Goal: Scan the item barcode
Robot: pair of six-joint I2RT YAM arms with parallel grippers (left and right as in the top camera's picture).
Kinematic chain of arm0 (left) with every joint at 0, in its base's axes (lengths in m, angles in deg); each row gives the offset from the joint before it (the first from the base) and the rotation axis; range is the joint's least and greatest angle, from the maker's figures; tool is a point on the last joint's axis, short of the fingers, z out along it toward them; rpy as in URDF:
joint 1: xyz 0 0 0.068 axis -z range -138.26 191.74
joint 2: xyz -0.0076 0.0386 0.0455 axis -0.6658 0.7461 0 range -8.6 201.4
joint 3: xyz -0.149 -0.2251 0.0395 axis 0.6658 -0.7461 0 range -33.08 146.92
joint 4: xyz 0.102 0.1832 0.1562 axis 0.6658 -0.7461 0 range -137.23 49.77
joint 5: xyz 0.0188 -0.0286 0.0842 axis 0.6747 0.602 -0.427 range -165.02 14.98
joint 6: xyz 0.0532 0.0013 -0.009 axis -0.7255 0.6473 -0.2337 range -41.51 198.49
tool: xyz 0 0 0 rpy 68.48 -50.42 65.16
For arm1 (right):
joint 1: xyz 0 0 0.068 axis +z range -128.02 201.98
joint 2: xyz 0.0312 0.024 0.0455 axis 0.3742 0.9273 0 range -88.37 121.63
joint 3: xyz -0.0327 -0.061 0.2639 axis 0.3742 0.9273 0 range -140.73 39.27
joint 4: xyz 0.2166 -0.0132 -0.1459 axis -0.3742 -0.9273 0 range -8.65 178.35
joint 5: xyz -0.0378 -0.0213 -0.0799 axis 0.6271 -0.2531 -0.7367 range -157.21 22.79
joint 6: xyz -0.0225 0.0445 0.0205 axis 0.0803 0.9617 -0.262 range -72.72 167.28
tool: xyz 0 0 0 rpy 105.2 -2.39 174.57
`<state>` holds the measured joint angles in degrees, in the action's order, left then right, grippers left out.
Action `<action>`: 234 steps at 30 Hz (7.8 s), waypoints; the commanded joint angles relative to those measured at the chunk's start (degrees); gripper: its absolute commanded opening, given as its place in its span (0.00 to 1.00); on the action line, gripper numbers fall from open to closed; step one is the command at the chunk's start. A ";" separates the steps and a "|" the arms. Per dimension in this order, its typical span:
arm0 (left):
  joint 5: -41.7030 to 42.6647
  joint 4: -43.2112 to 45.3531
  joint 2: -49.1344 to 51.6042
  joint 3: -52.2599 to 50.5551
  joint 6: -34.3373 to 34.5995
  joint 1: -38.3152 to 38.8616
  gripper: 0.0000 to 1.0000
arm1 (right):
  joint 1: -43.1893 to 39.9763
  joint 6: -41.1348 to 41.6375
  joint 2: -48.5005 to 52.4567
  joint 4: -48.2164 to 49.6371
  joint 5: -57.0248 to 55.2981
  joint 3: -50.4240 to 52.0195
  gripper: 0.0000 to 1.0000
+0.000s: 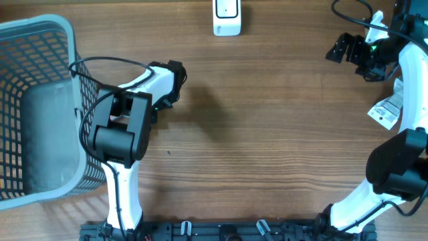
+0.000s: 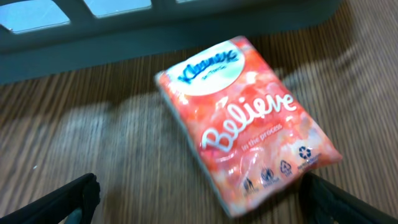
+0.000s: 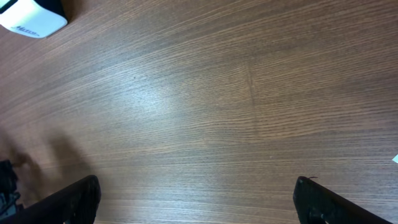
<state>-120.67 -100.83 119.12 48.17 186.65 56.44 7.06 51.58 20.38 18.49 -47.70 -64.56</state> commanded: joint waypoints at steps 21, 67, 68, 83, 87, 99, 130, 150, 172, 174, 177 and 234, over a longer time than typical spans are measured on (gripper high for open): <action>1.44 -0.59 2.29 -0.68 0.09 -4.96 0.49 | 0.13 2.12 0.52 -0.24 1.55 0.04 1.00; 2.54 -12.07 2.05 -4.02 -1.16 -2.29 0.91 | 0.13 1.70 0.52 0.44 1.51 0.04 1.00; 2.54 -11.67 2.05 -4.96 -1.16 -2.64 0.91 | 0.13 1.70 0.52 0.48 1.51 0.04 1.00; 2.49 -1.66 2.05 -13.92 -1.18 -3.72 1.00 | 0.13 1.70 0.52 0.04 1.51 0.04 1.00; 2.51 0.00 2.10 -13.94 -1.20 -3.98 1.00 | 0.13 1.68 0.52 -0.11 1.51 0.04 1.00; 4.09 7.32 2.19 -16.28 -1.22 -4.17 0.91 | 0.13 1.66 0.52 -0.09 1.29 0.04 1.00; 12.41 7.06 2.14 -14.12 -9.01 1.16 0.38 | 0.13 1.66 0.52 2.38 1.07 0.09 1.00; 22.43 2.45 2.01 -1.09 -23.06 14.86 0.48 | 0.13 1.68 0.52 4.39 1.07 0.17 1.00; 76.72 1.44 -3.23 5.88 -43.25 14.03 0.40 | 0.13 1.75 0.55 12.31 1.07 7.32 1.00; 77.09 1.46 -3.34 5.88 -43.28 13.46 0.45 | 0.13 1.73 0.55 12.37 1.05 7.32 1.00; 74.18 1.44 -3.45 5.88 -43.30 13.14 0.61 | 0.13 1.73 0.55 12.44 1.05 7.37 1.00; 47.30 5.35 -7.91 5.75 -32.70 18.43 0.65 | 0.13 1.88 0.55 12.15 -0.37 7.54 1.00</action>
<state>-72.19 -95.26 112.37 54.49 153.62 75.02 7.06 53.13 20.38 30.62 -47.33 -57.59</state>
